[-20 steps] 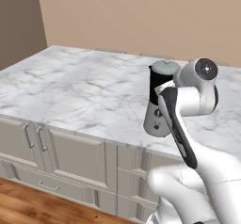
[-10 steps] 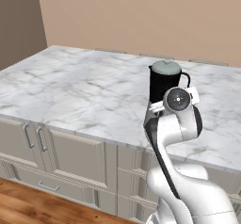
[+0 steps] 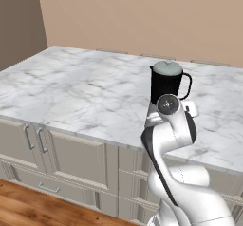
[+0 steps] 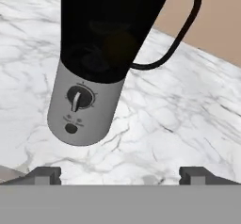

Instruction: Grab the lemon and lemon wedge from the fridge, place them in the blender, close the lid, and turn on the blender to create a marinade.

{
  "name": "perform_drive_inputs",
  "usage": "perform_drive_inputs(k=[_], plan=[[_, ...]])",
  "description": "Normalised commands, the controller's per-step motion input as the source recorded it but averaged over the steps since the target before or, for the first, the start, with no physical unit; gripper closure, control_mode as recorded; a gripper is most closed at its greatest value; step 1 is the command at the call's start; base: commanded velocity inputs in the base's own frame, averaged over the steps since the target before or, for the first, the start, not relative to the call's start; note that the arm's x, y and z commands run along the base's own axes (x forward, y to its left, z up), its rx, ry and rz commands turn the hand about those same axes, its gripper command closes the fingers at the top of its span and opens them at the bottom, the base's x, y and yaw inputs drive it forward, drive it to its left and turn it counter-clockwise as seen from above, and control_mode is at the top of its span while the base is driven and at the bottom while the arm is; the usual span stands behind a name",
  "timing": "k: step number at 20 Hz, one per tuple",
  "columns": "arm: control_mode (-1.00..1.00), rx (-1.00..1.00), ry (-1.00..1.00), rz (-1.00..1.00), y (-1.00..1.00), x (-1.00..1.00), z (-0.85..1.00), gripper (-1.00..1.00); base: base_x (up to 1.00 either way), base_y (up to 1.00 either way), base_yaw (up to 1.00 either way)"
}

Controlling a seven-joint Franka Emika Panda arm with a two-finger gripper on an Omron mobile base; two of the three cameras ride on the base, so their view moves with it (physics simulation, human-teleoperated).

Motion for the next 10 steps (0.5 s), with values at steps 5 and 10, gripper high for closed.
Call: perform_drive_inputs(k=[5, 10], plan=[[-1.0, 0.18, 0.12, -0.12, 0.0, -0.02, -0.39, -1.0, 0.0, 0.0, 0.0], [-1.0, 0.23, 0.03, -0.09, 0.02, 0.0, -0.38, -1.0, 0.0, 0.0, 0.0]])
